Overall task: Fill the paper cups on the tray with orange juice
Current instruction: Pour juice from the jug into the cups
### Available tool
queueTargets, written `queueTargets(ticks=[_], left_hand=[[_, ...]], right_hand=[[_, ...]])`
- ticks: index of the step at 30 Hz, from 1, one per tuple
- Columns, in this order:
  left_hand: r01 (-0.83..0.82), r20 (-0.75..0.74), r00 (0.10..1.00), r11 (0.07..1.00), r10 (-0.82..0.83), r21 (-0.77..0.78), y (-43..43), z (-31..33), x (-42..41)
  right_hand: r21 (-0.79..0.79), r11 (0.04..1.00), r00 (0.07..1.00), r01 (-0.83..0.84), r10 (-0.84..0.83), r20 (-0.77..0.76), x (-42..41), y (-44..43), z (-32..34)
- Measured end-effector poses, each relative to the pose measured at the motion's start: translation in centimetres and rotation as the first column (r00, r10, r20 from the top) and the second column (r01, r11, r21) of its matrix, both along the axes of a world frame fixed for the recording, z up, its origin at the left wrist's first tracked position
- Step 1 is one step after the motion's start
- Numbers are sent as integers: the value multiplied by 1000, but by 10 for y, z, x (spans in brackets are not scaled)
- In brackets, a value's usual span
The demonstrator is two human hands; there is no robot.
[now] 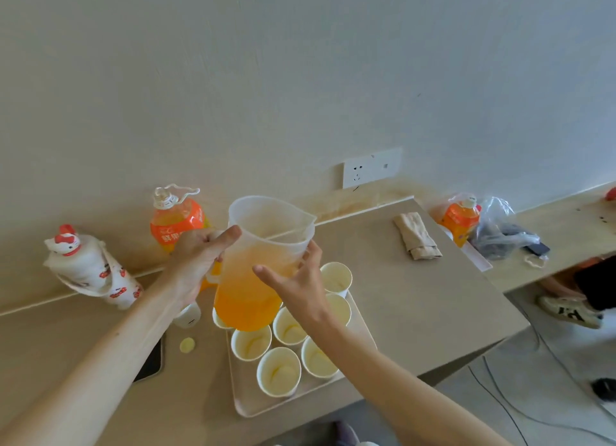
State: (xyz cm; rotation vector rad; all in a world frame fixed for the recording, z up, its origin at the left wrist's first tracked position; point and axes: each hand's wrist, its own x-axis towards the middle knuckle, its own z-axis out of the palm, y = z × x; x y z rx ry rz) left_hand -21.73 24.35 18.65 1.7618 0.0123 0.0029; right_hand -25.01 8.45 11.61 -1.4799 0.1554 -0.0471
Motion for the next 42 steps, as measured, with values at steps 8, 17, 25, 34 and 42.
queueTargets(ticks=[8, 17, 25, 34, 42], left_hand=[[-31, -75, 997, 998, 35, 60, -15, -5, -4], [-54, -149, 987, 996, 65, 74, -28, -9, -1], [-82, -175, 980, 991, 99, 101, -32, -15, 1], [-119, -200, 968, 980, 150, 162, -40, -16, 2], [-132, -241, 955, 974, 176, 186, -43, -15, 3]], right_hand=[[28, 998, 998, 57, -56, -34, -18, -2, -10], [83, 995, 996, 52, -46, -74, -24, -6, -25], [117, 993, 994, 7, 5, -106, -19, -13, -33], [155, 987, 988, -45, 68, -142, -16, -19, -42], [185, 982, 984, -48, 78, -159, -15, -17, -45]])
